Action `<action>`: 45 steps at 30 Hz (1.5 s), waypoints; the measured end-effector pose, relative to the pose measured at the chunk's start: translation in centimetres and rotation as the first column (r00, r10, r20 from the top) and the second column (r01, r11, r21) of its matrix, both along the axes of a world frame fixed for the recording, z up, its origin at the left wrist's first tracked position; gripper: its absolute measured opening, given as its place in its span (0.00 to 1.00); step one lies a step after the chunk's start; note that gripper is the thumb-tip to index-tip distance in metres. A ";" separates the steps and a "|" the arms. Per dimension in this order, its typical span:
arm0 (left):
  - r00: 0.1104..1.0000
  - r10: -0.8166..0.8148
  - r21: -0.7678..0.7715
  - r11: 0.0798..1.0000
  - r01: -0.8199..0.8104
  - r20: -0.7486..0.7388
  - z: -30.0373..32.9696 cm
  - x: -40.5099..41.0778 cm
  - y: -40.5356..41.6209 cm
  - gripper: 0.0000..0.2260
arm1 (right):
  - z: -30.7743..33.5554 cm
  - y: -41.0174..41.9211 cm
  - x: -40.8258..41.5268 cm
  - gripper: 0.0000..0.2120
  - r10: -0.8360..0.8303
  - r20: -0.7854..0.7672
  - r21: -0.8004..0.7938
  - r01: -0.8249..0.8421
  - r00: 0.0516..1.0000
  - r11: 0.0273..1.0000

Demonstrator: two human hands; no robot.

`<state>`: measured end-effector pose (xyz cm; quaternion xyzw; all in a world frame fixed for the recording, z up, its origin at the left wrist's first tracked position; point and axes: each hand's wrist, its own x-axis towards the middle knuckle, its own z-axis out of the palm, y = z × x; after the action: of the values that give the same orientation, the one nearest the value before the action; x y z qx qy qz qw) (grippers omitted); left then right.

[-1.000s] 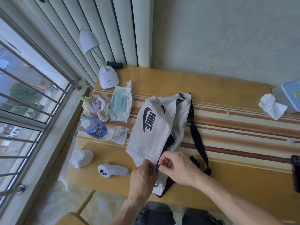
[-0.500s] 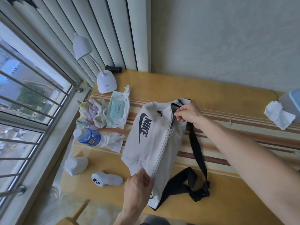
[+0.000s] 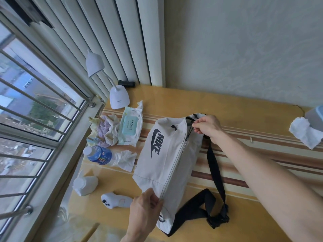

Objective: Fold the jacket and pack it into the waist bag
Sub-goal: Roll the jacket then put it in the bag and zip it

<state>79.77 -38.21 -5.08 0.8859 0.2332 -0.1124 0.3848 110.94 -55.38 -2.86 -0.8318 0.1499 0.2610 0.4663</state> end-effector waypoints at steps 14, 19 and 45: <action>0.987 -0.130 0.177 0.978 0.112 0.094 2.3 4.6 -1.4 0.24 | 1.0 0.4 -7.8 0.03 -0.010 -0.220 0.419 0.104 0.976 0.902; 0.952 -0.303 0.253 0.919 0.302 -0.037 1.4 9.3 -2.3 0.08 | 0.8 0.0 -8.0 0.04 -0.121 -0.191 0.480 0.201 0.974 0.854; 0.998 -0.038 0.014 0.999 0.039 -0.052 4.8 2.9 -1.0 0.15 | 1.4 -2.0 -22.4 0.05 0.102 0.056 -0.005 -0.102 0.993 0.995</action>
<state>82.68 -39.18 -0.26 0.8899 0.2268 -0.1409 0.3698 88.52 -57.33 -1.49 -0.8459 0.0945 0.2607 0.4556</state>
